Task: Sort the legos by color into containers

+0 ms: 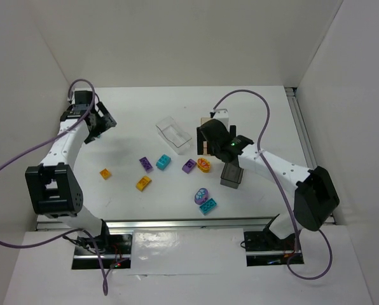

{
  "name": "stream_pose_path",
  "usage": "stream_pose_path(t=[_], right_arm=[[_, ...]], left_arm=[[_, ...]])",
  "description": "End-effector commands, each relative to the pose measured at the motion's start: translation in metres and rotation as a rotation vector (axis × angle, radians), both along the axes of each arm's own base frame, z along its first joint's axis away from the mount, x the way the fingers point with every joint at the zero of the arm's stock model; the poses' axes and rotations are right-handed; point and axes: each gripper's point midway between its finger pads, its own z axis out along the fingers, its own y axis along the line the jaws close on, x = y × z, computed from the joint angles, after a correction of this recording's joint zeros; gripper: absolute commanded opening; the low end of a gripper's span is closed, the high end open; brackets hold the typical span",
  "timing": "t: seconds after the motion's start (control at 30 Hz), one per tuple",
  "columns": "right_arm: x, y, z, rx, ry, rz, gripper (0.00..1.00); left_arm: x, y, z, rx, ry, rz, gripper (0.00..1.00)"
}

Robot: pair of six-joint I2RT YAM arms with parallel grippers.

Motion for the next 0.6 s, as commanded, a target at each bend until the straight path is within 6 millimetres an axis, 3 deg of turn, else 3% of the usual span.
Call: stream_pose_path(t=[0.0,0.07,0.2,0.3,0.33,0.37,0.57], right_arm=[[0.005,0.024,0.029,0.141,-0.096,0.078,1.0],[0.004,0.026,0.029,0.15,-0.088,0.091,1.0],[0.001,0.033,0.027,0.146,-0.072,0.119,1.0],[0.003,0.028,0.025,0.114,-0.071,0.106,1.0],[0.005,0.026,0.029,0.098,-0.08,0.102,1.0],[0.005,0.025,0.029,0.091,-0.081,0.107,1.0],[0.004,0.027,0.026,0.075,-0.067,0.134,1.0]], left_arm=[[0.015,0.026,0.004,-0.003,0.013,0.136,1.0],[0.024,0.029,-0.015,-0.047,0.046,0.172,1.0],[0.044,0.041,-0.028,-0.09,0.079,0.222,0.95],[0.059,0.049,-0.047,-0.096,0.119,0.256,0.94],[0.066,0.052,-0.044,-0.094,0.112,0.27,0.94],[0.067,0.058,-0.057,-0.094,0.142,0.294,0.94],[0.082,0.075,-0.082,-0.094,0.183,0.369,0.92]])
